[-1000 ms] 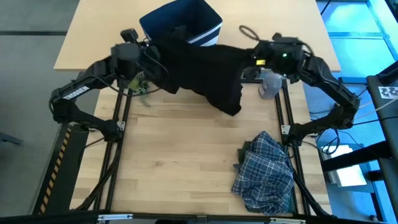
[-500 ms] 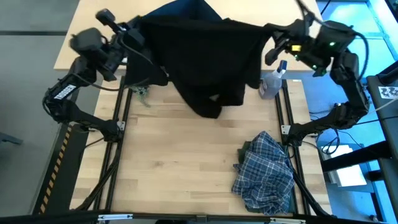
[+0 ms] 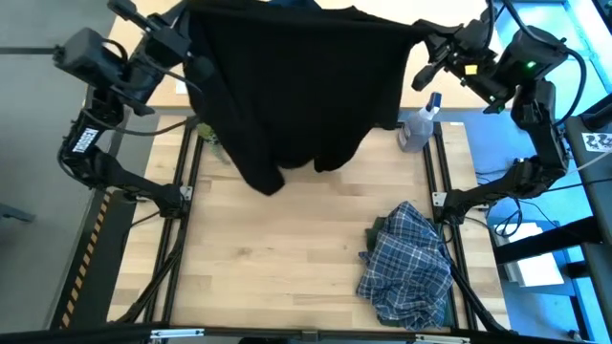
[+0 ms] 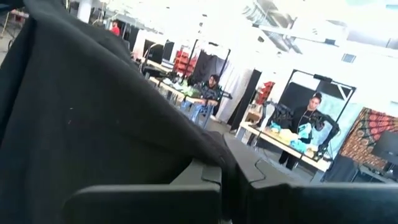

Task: Fold Laundry from Bin
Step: Fold the black shirt

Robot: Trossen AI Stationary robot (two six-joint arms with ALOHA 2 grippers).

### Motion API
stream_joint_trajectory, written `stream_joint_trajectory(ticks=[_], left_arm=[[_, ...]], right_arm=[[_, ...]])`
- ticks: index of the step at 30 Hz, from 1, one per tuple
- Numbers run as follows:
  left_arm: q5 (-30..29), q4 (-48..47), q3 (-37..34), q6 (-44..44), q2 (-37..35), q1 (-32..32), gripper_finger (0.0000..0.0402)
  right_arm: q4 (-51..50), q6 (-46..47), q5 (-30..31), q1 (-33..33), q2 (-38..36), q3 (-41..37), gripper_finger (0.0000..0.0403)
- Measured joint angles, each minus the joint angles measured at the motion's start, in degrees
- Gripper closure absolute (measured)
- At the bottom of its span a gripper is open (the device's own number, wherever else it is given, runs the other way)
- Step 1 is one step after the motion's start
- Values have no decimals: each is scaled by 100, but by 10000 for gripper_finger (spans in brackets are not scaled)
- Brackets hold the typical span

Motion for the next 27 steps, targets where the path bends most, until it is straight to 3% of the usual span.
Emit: stream_joint_trajectory(ticks=[18, 27], left_arm=[[555, 553, 163, 578, 54, 3, 401], [518, 610, 163, 854, 76, 159, 401]], right_arm=[[805, -536, 41, -2, 59, 0, 402], [828, -749, 75, 0, 59, 0, 402]])
